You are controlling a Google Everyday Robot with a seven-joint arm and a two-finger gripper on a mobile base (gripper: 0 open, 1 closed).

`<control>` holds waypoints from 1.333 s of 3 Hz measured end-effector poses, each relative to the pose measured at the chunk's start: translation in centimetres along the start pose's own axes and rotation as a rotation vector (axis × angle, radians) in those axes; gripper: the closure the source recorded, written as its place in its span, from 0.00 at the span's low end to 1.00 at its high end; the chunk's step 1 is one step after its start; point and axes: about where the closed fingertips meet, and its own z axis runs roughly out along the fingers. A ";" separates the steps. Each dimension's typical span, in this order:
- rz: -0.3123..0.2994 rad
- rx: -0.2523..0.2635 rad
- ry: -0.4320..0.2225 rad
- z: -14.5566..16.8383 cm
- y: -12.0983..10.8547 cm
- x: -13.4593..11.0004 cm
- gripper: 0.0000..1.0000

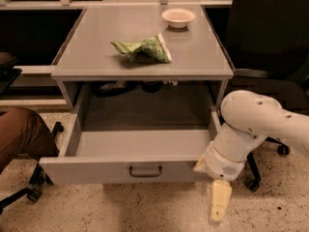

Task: Close top drawer

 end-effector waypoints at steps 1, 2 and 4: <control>-0.019 0.056 -0.018 -0.2 -3.9 -1.3 0.00; -0.013 0.144 -0.022 0.0 -6.6 -2.0 0.00; -0.017 0.147 -0.022 0.0 -7.9 -1.9 0.00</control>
Offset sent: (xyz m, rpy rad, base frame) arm 0.0907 0.0255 -0.0218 -0.0005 -0.2234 -0.0723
